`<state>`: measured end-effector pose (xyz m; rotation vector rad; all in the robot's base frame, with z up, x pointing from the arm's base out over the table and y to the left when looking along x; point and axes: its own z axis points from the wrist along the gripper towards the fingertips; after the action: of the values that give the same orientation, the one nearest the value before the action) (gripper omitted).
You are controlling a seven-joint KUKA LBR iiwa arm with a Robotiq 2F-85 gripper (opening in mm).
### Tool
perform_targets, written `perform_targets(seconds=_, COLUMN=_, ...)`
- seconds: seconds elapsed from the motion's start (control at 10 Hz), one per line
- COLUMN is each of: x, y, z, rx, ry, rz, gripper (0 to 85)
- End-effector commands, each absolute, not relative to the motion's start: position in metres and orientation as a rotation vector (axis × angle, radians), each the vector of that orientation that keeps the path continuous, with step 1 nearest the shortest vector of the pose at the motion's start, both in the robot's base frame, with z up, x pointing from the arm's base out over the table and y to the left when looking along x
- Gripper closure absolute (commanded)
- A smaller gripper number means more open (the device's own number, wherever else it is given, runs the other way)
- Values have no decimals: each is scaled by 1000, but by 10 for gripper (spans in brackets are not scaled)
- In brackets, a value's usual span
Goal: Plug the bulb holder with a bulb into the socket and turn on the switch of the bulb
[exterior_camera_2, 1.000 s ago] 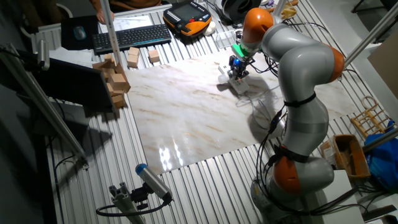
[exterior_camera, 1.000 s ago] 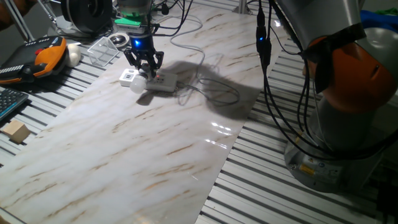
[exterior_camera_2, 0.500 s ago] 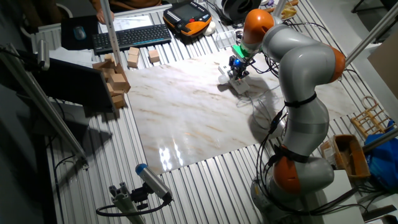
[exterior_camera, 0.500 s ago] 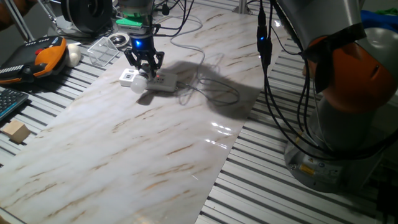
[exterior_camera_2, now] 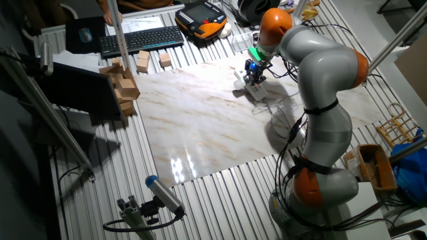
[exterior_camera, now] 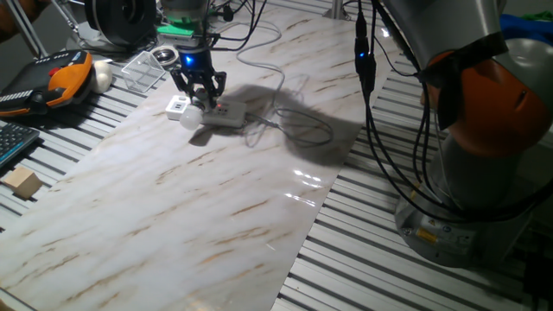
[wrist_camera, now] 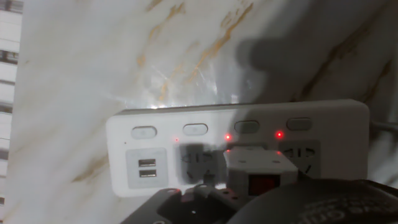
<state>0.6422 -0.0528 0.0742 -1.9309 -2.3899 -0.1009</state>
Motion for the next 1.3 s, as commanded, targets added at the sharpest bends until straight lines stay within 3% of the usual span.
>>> perform_targets(seconds=0.0, x=642, y=-53, z=77, rx=-1926, ry=-2395, rz=-102, gripper=170)
perform_targets(seconds=0.5, x=628, y=-53, z=112, rx=-1826, ry=-2444, rz=-100, gripper=170)
perform_targets(seconds=0.6, x=626, y=-54, z=115, rx=-1800, ry=-2461, rz=-98, gripper=340)
perform_targets(seconds=0.7, x=625, y=-55, z=117, rx=-1776, ry=-2476, rz=-97, gripper=340)
perform_targets(seconds=0.8, x=624, y=-56, z=119, rx=-1753, ry=-2492, rz=-97, gripper=510)
perform_targets(seconds=1.0, x=622, y=-59, z=123, rx=-1731, ry=-2502, rz=-84, gripper=510)
perform_targets(seconds=1.1, x=622, y=-61, z=124, rx=-1719, ry=-2507, rz=-72, gripper=340)
perform_targets(seconds=1.2, x=623, y=-64, z=125, rx=-1690, ry=-2516, rz=-61, gripper=340)
